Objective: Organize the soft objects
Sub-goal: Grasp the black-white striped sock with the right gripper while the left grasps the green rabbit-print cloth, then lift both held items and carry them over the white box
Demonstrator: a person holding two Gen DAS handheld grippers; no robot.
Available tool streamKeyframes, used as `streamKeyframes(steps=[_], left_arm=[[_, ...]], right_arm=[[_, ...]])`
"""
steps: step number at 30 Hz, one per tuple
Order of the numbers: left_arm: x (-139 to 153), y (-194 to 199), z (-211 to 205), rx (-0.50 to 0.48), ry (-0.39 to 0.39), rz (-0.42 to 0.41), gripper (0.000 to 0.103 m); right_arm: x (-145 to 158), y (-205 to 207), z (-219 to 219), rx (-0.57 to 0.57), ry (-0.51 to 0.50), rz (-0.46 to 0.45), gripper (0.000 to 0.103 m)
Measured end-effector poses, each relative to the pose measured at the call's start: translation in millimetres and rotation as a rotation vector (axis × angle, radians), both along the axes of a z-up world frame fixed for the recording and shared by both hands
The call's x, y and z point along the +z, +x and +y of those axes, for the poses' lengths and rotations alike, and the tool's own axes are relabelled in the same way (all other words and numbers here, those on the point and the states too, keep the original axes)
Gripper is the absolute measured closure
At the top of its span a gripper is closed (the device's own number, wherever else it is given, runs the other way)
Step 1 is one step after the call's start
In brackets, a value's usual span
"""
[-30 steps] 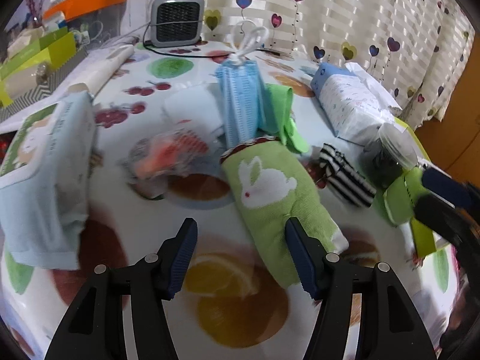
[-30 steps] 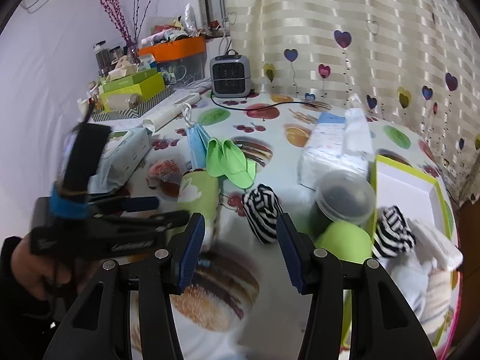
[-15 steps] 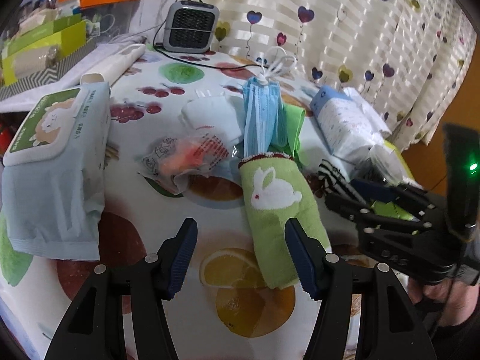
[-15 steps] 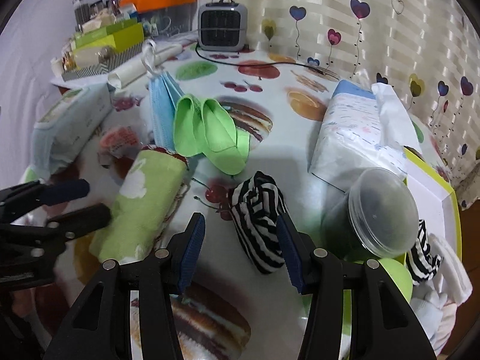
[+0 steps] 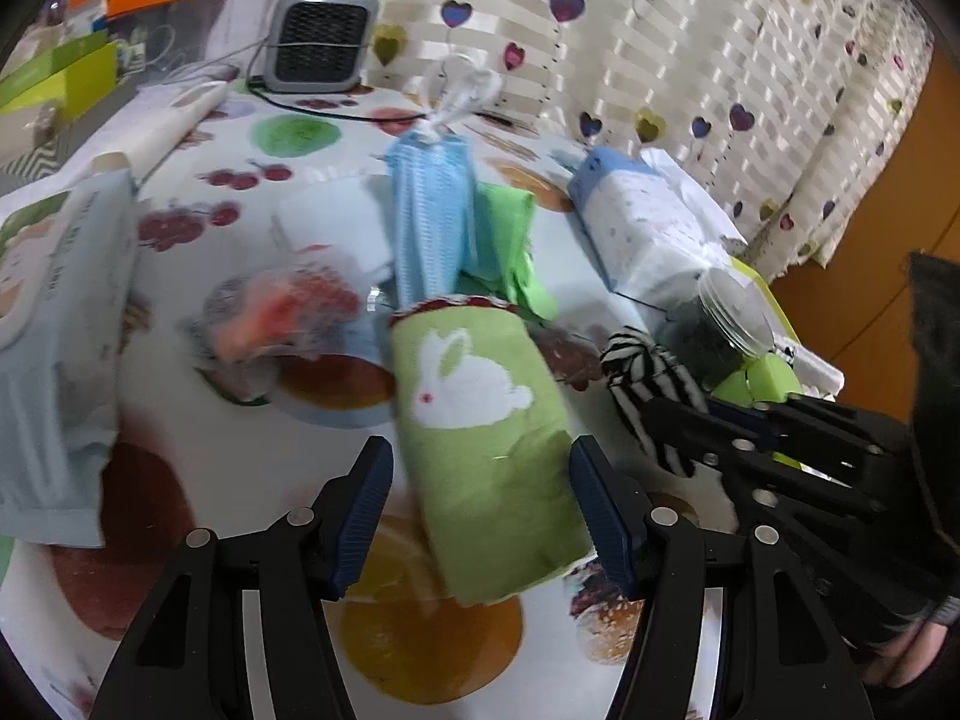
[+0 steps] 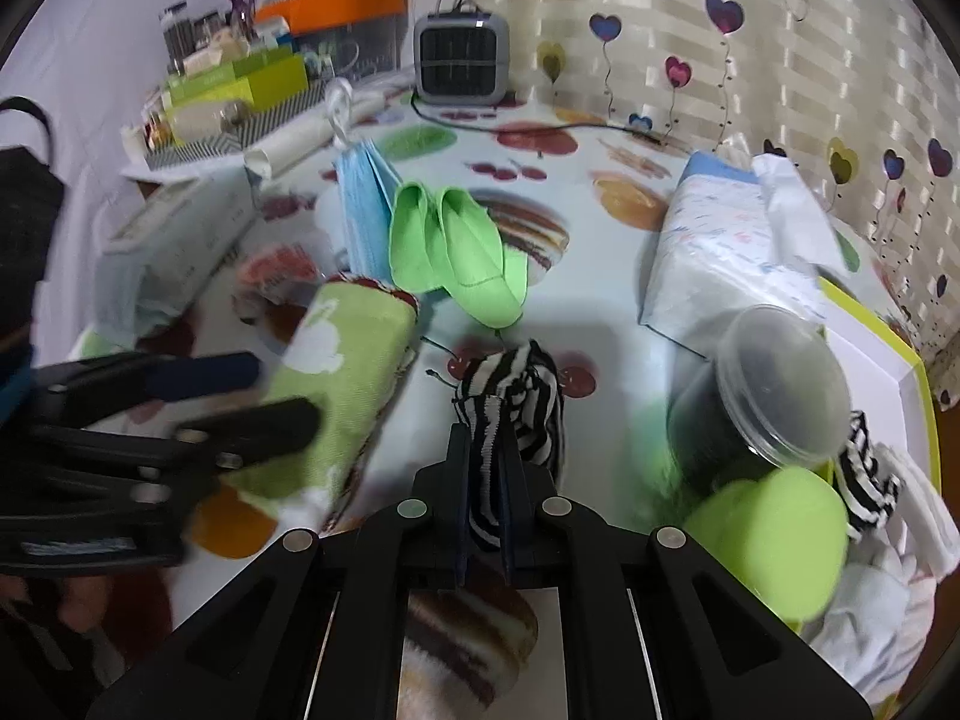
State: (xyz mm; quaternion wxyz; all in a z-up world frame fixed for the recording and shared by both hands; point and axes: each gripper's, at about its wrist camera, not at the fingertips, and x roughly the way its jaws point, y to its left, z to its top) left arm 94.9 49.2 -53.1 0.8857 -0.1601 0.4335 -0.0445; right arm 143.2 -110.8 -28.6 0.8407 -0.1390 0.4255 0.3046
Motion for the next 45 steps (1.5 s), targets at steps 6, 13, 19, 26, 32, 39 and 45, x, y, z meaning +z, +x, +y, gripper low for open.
streamKeyframes(steps=[6,13,19,26,32,39,45], left_arm=[[-5,8,-14,-0.006,0.064,0.015,0.042],[-5,7,-23,-0.001,0.142,0.001,0.060],[4,-5,-21,0.007,0.138,-0.021,0.067],[33,-28,-23,0.001,0.119,-0.104,0.067],[58,-42,-32,-0.020,0.109,-0.174,0.067],[68,-48,-40,-0.042,0.099,-0.197,0.067],[74,-48,-47,-0.056,0.101,-0.208,0.067]], right_arm=[[17,-9,-13,-0.017,0.035,-0.026,0.095],[27,-16,-21,-0.022,0.070,-0.040,0.095],[38,-25,-30,-0.025,0.110,-0.057,0.095],[53,-36,-38,-0.032,0.149,-0.092,0.095],[66,-48,-44,-0.037,0.179,-0.127,0.095],[75,-55,-55,-0.056,0.199,-0.149,0.095],[77,-57,-64,-0.068,0.211,-0.156,0.095]])
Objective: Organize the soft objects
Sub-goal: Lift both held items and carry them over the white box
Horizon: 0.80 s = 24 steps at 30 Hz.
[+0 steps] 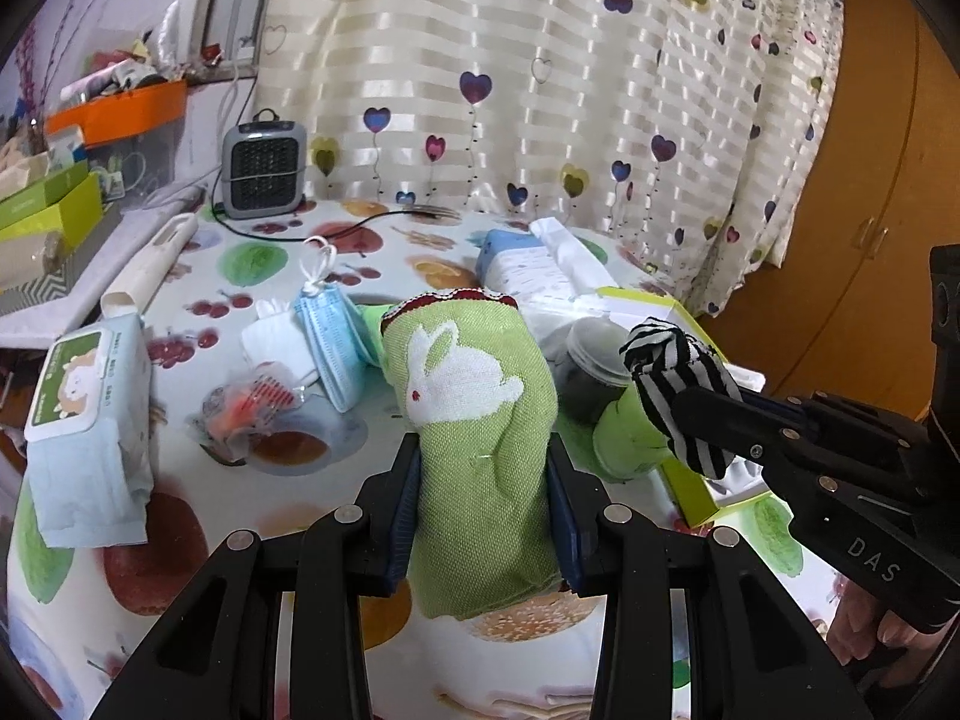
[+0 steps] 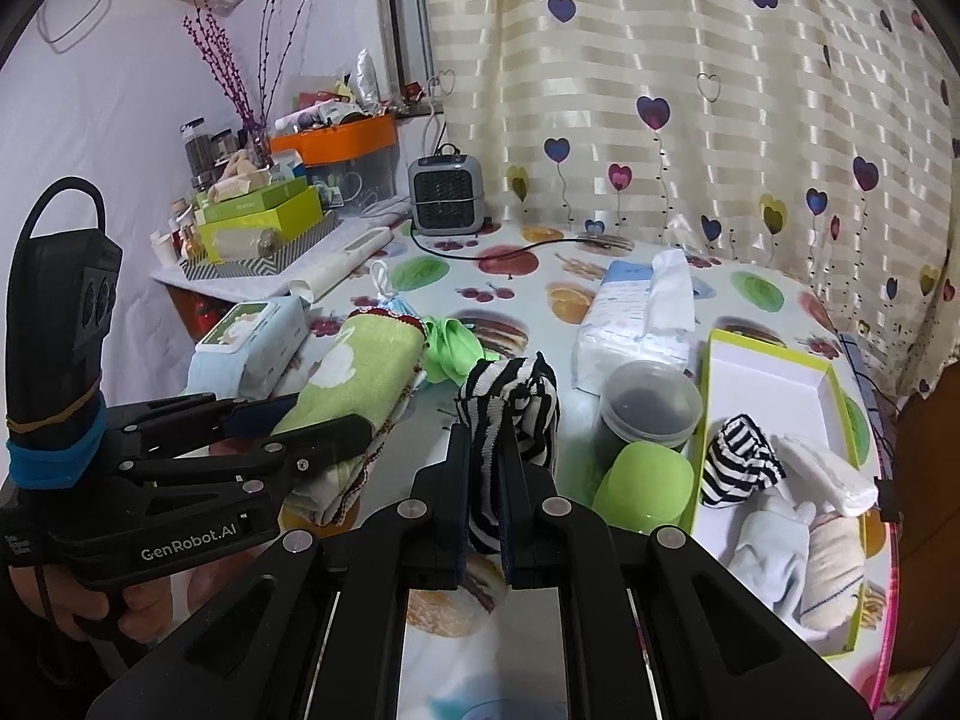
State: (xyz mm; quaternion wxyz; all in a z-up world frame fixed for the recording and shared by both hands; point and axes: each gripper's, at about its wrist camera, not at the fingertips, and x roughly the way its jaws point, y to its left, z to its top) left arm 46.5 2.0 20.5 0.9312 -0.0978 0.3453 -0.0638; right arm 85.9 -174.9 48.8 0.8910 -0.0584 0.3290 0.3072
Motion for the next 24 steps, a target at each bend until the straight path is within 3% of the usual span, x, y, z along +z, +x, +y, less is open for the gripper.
streamKeyframes(steps=[24], left_arm=[[10,13,-35,-0.083,0.012,-0.023,0.066]], right_arm=[[8,6,-43,-0.101,0.045,-0.017,0.095]])
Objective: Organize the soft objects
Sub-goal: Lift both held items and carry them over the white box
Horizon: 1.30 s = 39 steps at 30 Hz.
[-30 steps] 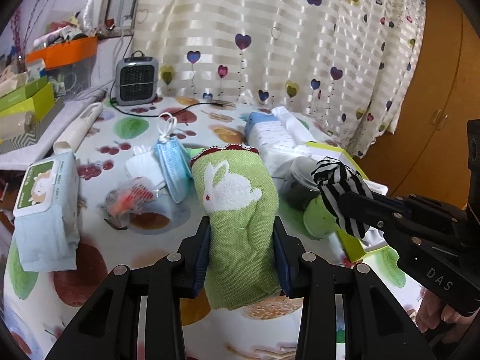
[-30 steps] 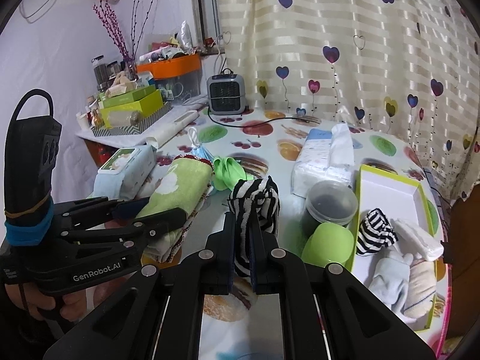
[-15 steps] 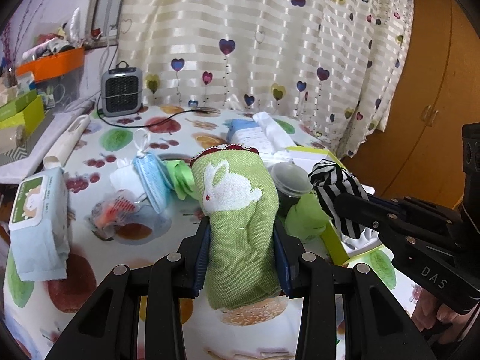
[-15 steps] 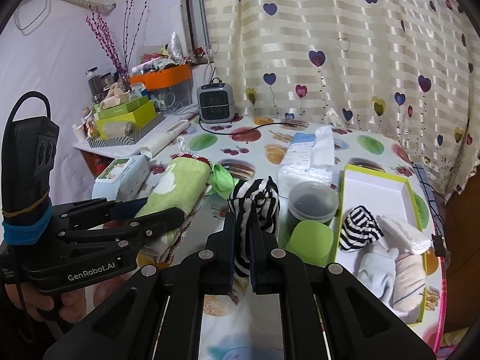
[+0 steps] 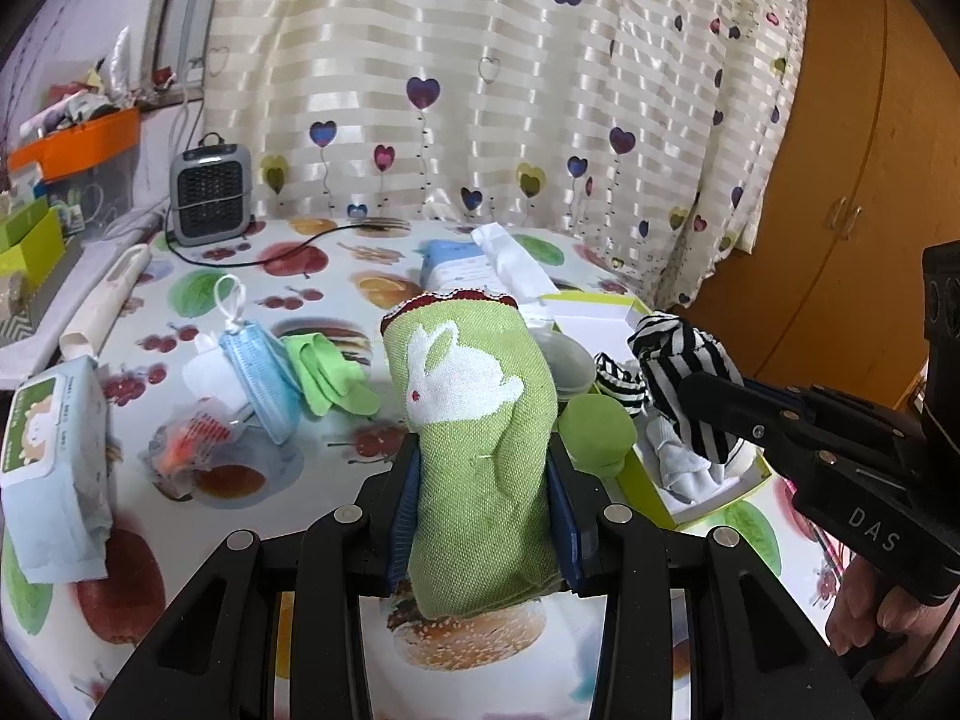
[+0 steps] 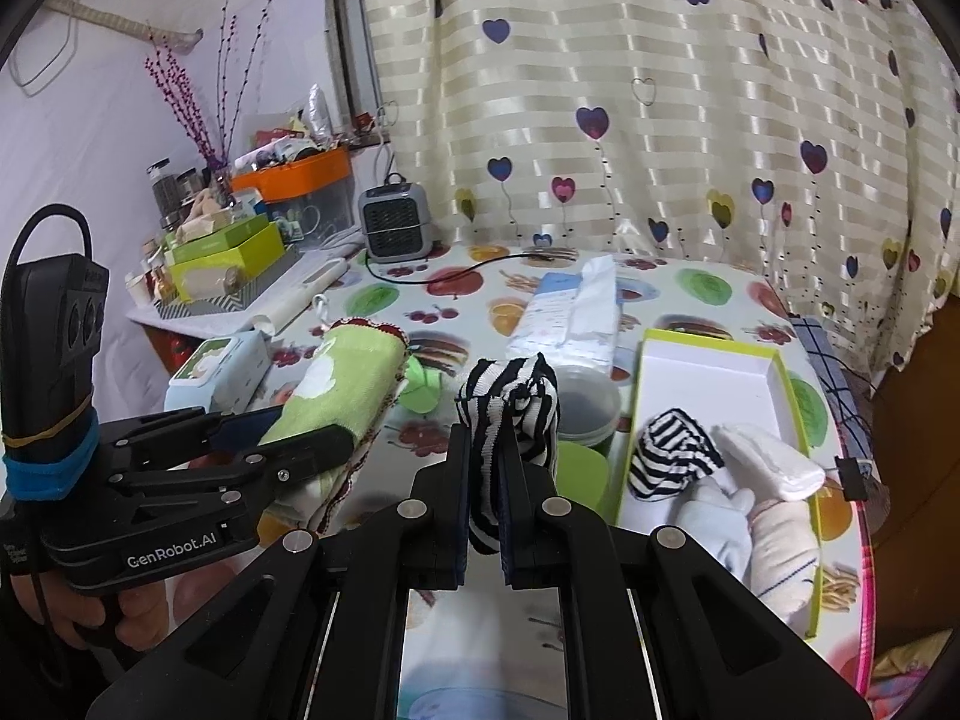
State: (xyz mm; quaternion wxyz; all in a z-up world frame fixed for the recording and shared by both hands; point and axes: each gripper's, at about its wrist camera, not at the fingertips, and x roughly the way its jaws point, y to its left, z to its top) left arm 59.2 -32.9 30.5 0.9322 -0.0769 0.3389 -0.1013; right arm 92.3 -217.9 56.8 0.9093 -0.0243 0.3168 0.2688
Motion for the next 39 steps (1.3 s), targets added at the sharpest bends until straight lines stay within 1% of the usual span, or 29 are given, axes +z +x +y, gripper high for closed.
streamKeyframes(steps=[11,26,31,34,39], left_arm=[[6,9,-18,-0.050,-0.002,-0.015,0.066],[10,23,-38,-0.106,-0.032,-0.025,0.066],[10,27,-44,-0.121,-0.038,-0.024,0.066],[10,30,-46,-0.124,-0.043,-0.024,0.066],[9,32,-48,-0.121,-0.039,-0.015,0.066]], right_arm=[[3,9,-29,-0.072,0.006,-0.006,0.095],[5,27,-86,-0.222,0.018,-0.003,0.095],[0,32,-96,-0.236,0.030,0.015,0.095],[-5,35,-96,-0.226,0.044,0.036,0.095],[-28,41,-86,-0.176,0.064,0.109,0.095]])
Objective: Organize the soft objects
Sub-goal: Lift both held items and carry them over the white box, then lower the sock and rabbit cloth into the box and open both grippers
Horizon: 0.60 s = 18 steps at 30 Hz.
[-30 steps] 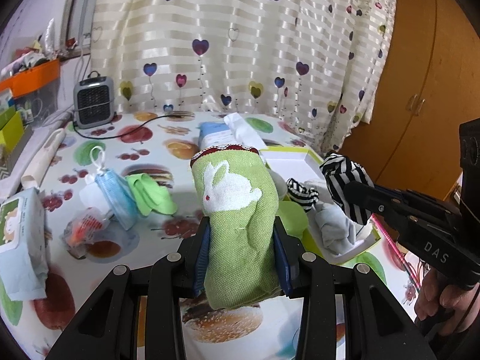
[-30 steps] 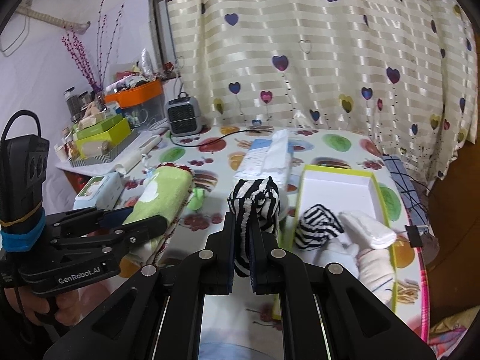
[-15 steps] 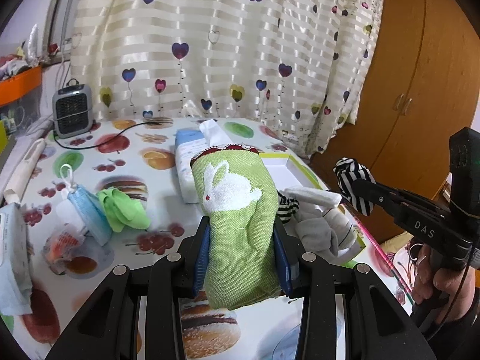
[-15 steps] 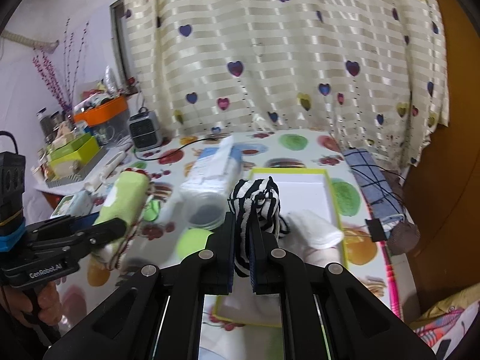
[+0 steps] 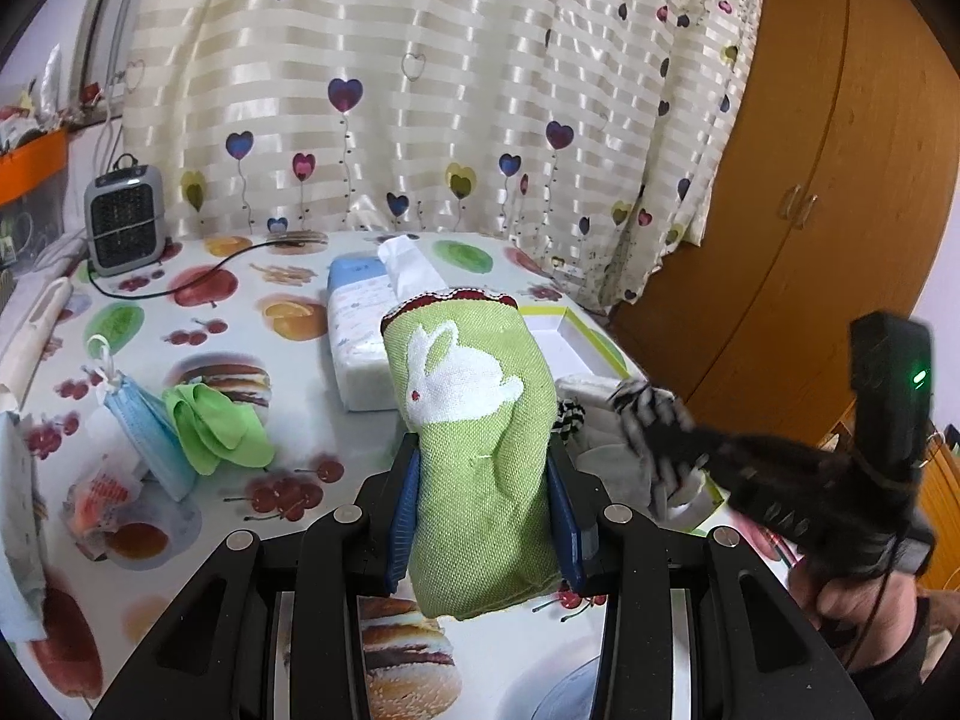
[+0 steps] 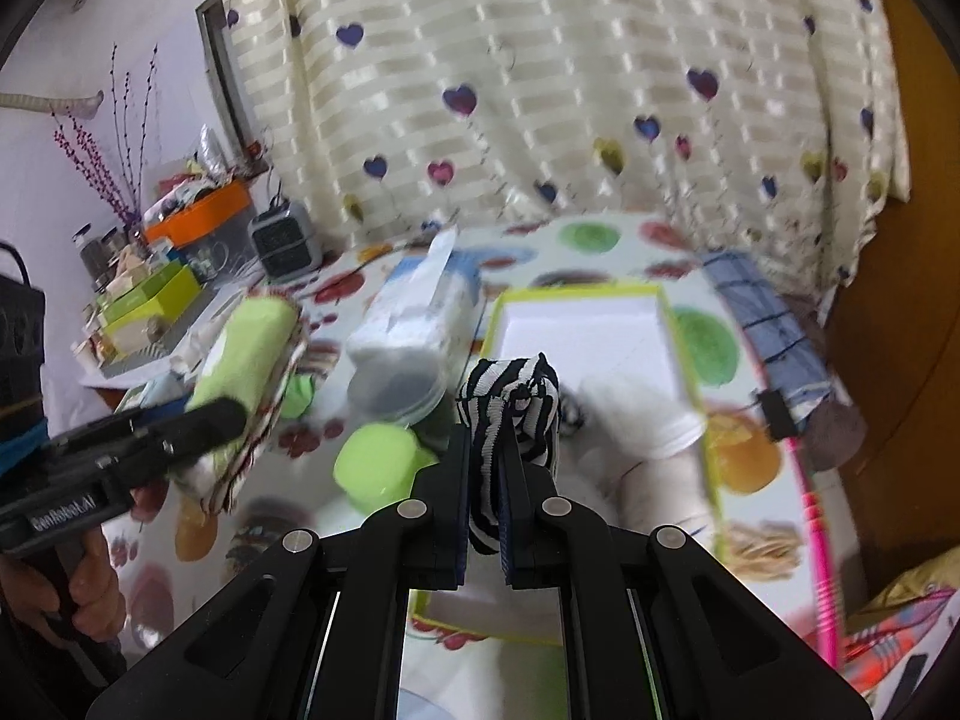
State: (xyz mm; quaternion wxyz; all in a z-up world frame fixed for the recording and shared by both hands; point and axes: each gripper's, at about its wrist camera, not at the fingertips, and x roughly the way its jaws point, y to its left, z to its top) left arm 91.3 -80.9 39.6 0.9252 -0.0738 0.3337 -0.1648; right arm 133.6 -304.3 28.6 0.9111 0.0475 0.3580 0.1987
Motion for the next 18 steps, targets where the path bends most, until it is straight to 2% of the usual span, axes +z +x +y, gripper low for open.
streamKeyframes(steps=[6,11,16,18], left_arm=[[-1,2,-1,0.002,0.004,0.004,0.066],[-2,5,-5,-0.011,0.005,0.007,0.066],[-2,9,-13,-0.027,0.008,0.012,0.066],[-2,10,-17,-0.032,0.009,0.012,0.066]], right_arm=[[-35,10,9,0.031,0.039,0.112,0.095],[-52,16,13,0.055,0.027,0.168,0.094],[-55,11,13,0.070,-0.011,0.159,0.078],[-50,7,13,0.083,-0.019,0.130,0.060]])
